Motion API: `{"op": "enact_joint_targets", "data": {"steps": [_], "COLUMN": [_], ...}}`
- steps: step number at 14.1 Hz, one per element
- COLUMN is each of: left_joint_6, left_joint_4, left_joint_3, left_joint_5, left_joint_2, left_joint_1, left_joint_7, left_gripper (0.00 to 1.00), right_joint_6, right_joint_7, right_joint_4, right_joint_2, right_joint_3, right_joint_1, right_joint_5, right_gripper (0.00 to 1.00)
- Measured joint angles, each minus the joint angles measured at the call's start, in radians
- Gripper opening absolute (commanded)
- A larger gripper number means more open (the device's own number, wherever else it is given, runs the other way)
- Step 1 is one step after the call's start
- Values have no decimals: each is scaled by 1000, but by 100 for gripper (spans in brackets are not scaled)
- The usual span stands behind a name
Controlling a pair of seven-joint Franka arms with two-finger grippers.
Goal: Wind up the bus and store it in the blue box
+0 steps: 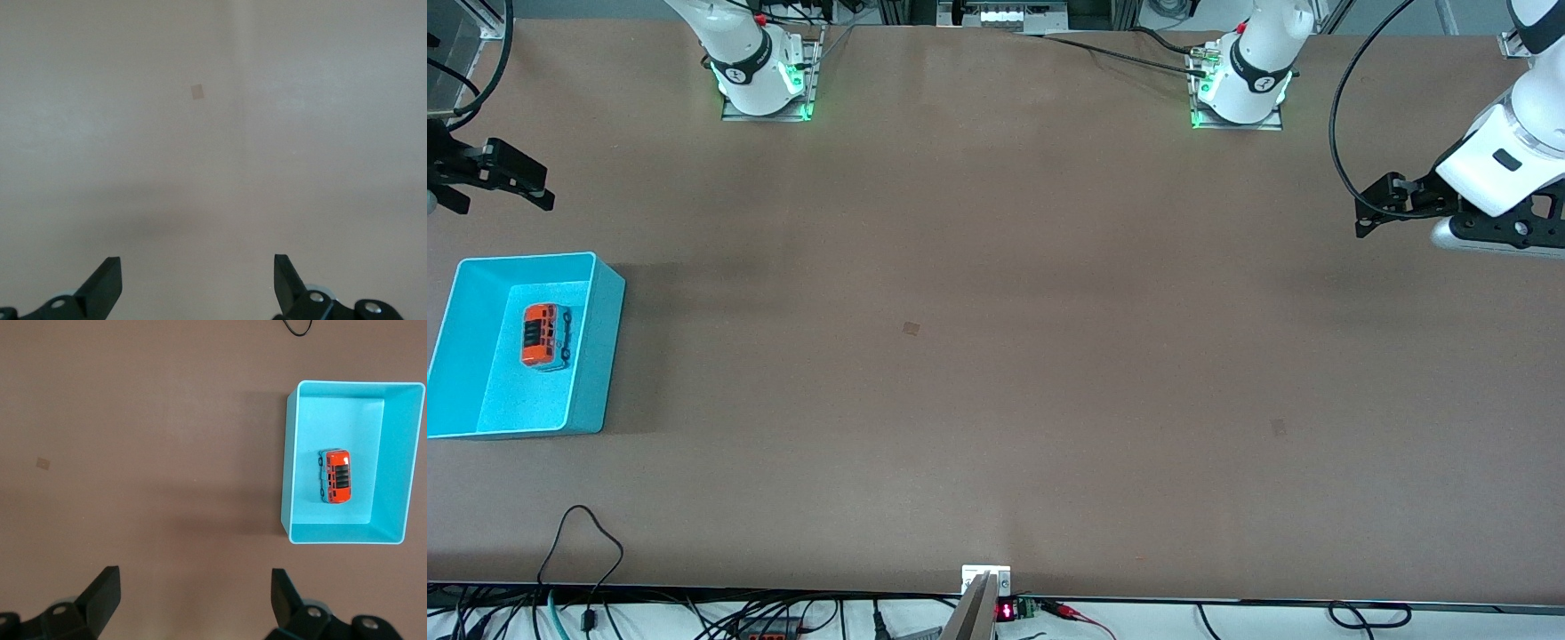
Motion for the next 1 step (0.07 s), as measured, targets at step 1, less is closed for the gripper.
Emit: {"op": "enact_joint_targets", "data": {"steps": [1], "left_joint_6": [0], "left_joint_4": [0], "left_joint_3": [0], "left_joint_5": [0], "left_joint_2": [0], "left_joint_1": [0], "left_joint_7": [0], "left_gripper": [100], "right_joint_6": [0], "right_joint_7": [1], "right_joint_4": [0], "right_joint_2": [0], "right_joint_3": [-1], "right_joint_1": [0], "right_joint_5": [0], "right_gripper": [100]}}
